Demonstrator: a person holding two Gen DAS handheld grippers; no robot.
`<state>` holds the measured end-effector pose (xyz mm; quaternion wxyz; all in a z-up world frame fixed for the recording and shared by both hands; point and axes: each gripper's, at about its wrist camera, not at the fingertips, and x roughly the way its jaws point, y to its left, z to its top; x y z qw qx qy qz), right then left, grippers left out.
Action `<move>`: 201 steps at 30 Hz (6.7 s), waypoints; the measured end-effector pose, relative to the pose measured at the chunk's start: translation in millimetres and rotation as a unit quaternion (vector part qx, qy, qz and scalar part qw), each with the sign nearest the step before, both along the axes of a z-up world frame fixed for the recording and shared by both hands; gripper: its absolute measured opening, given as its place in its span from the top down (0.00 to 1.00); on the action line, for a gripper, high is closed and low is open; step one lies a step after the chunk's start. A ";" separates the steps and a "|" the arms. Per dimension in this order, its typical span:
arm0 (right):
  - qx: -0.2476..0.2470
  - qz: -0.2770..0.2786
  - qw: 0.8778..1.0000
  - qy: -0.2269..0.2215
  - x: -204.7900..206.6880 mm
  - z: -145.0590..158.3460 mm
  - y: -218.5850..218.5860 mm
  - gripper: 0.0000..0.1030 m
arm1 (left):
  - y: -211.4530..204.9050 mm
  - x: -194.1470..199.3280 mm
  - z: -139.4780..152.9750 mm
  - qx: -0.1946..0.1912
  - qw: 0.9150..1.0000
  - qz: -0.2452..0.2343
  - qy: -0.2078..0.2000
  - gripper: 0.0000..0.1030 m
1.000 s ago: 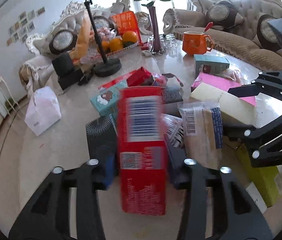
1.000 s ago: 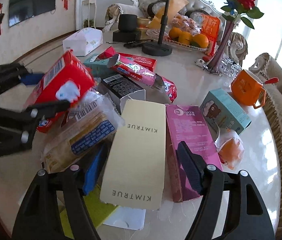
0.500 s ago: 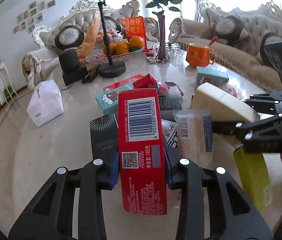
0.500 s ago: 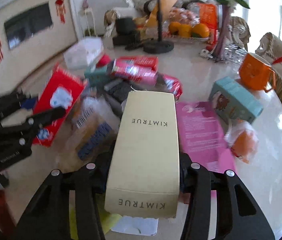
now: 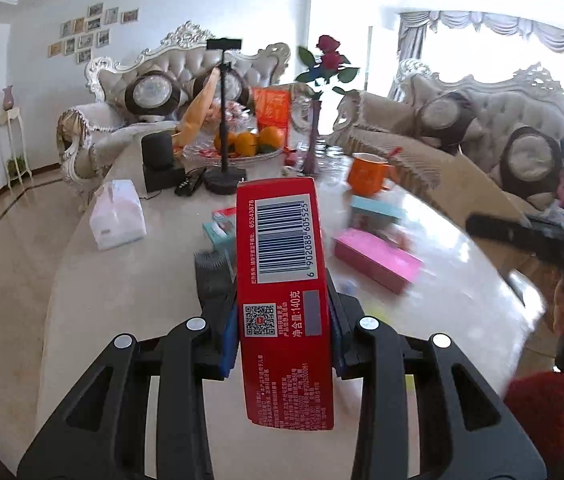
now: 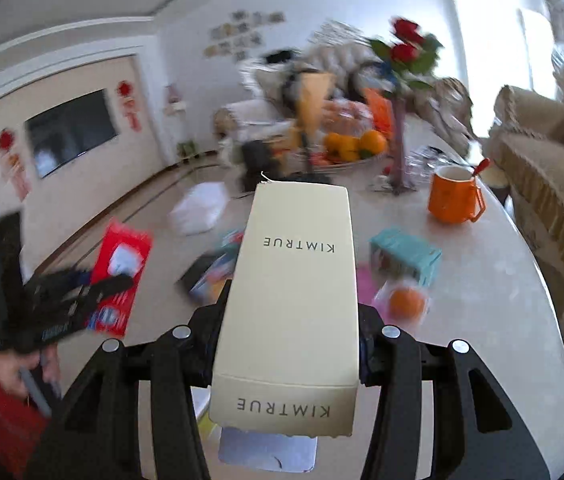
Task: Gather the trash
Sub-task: 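Carry both boxes to the wastebasket and open both tools to drop them, then raise both open tools back toward the table, then grasp the white PISEN charger with the left tool, then carry the charger to the wastebasket and open the left tool while the right tool drops the pink box, then raise both open tools back toward the table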
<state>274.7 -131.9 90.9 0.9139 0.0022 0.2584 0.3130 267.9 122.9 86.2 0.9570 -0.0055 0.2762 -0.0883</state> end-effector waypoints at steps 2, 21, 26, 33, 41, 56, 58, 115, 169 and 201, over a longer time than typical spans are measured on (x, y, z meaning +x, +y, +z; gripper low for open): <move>0.004 0.024 1.000 0.005 -48.0 -16.8 -9.3 0.55 | -11.3 -42.2 -8.0 -0.004 1.000 -0.005 0.008 0.66; -0.105 0.000 0.954 0.282 -175.3 -266.1 -29.4 0.54 | -109.3 -210.5 -235.6 -0.054 0.964 -0.004 0.261 0.66; -0.110 0.009 0.959 0.263 -185.0 -264.9 -22.0 0.54 | -113.7 -204.5 -250.4 -0.059 0.959 -0.005 0.279 0.62; -0.131 -0.027 0.955 0.265 -173.0 -280.0 -26.3 0.24 | -97.8 -199.1 -268.1 -0.057 0.950 0.058 0.301 0.24; -0.125 -0.060 0.944 0.300 -163.3 -293.5 -38.9 0.24 | -90.9 -198.6 -276.0 -0.062 0.950 0.064 0.301 0.24; -0.069 -0.058 0.977 0.192 -190.1 -227.7 -52.7 0.24 | -101.1 -216.3 -225.4 -0.023 0.978 0.049 0.199 0.24; -0.053 -0.063 0.984 0.158 -190.2 -201.5 -59.9 0.24 | -99.8 -218.0 -205.5 -0.011 0.983 0.051 0.174 0.24; -0.189 -0.022 0.975 0.112 140.9 -104.9 30.6 0.34 | -76.1 34.7 -109.0 0.050 0.979 0.124 0.154 0.26; -0.092 -0.026 0.931 0.353 -173.7 -297.9 -45.7 0.20 | -103.0 -188.5 -270.4 -0.026 0.955 0.054 0.289 0.13; -0.095 -0.056 0.994 0.004 -91.6 -86.7 27.8 0.20 | -9.7 -74.7 -49.1 0.040 0.984 0.157 0.070 0.08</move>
